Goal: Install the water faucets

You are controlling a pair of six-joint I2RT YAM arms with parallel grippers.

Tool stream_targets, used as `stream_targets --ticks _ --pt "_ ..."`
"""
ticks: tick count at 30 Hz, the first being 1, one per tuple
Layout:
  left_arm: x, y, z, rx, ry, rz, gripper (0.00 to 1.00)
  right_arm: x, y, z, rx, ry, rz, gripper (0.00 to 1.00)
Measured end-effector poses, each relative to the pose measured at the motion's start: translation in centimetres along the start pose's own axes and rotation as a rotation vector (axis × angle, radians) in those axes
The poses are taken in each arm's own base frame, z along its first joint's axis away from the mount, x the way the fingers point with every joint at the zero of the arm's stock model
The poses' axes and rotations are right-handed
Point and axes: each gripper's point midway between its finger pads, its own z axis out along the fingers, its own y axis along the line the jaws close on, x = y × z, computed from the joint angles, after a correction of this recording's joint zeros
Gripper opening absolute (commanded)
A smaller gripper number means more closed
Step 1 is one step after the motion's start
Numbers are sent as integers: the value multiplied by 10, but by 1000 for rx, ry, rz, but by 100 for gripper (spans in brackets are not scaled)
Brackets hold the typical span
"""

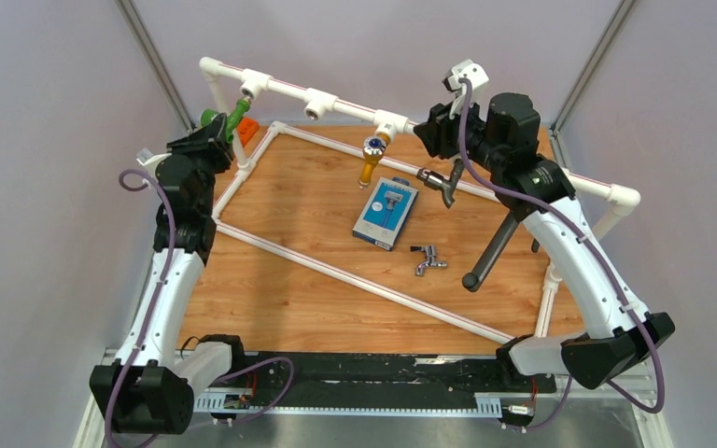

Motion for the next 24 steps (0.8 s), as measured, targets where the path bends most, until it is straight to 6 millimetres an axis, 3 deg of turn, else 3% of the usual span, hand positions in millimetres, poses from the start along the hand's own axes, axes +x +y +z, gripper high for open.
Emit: stream_targets --ticks 7,12,13,16,20,24 --pt "-2 1 10 -41 -20 -44 0 -1 9 -2 29 -2 -9 0" --pt "-9 -16 11 -32 -65 -42 0 -2 11 -2 45 -3 -33 0" --pt "-10 -18 11 -32 -72 -40 0 -2 11 -2 46 -3 -36 3" --pt "-10 -19 14 -38 -79 -35 0 -3 11 -2 47 -4 -49 25" --pt "-10 -8 22 -71 -84 -26 0 -5 11 -4 51 19 -72 49" --pt "-11 3 24 -104 -85 -13 0 -5 13 4 33 92 -109 64"
